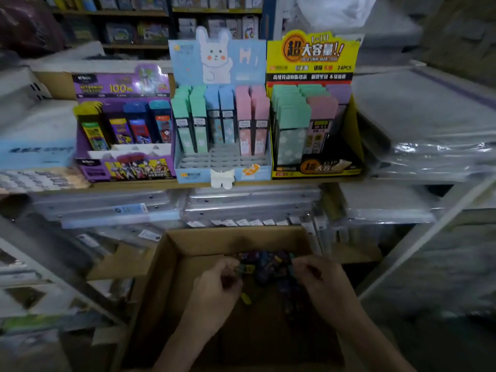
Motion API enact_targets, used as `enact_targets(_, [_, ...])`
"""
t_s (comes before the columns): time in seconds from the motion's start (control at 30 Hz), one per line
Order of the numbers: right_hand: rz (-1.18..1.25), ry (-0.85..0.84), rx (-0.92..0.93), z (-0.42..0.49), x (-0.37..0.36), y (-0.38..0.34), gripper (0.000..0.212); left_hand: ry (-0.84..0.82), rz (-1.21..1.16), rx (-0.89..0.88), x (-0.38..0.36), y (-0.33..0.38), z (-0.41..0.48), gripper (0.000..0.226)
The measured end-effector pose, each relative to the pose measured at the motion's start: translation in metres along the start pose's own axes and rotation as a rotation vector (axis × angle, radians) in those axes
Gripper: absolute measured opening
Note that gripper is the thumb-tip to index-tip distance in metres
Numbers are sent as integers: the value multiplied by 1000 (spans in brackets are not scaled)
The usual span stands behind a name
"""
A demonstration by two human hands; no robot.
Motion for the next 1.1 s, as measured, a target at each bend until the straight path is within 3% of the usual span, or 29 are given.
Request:
enact_targets(0.17, [-75, -143, -188, -3, -29, 46, 29, -226, 0, 157, -46, -38, -3, 41])
enact_targets(0.33, [11, -256, -318, -9, -51, 69, 30, -290, -8, 197, -68, -58, -8, 59])
enact_targets(0.63, [-44, -434, -544, -16, -86, 83, 42, -290, 142, 157, -82, -56, 16, 42])
enact_targets(0.77, [-61, -430, -607, -17, -90, 85, 25, -332, 199, 144, -91, -57, 23, 39])
enact_targets(0.9, [6, -386, -661, -18, -96, 90, 37, -418, 243, 170, -101, -62, 20, 42])
enact_targets(1.1, [98, -297, -635, -15, -96, 85, 26, -401, 146, 195, -101, -63, 19, 28])
Point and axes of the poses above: each hand's wrist, its own z-axis towards the middle knuckle, its own x-axis out of the back of the hand, y = z × x, the point moved 8 cm from there along z, towards the middle knuckle, and after that the axes turned 3 degrees about -x, right-handed, at the moved point
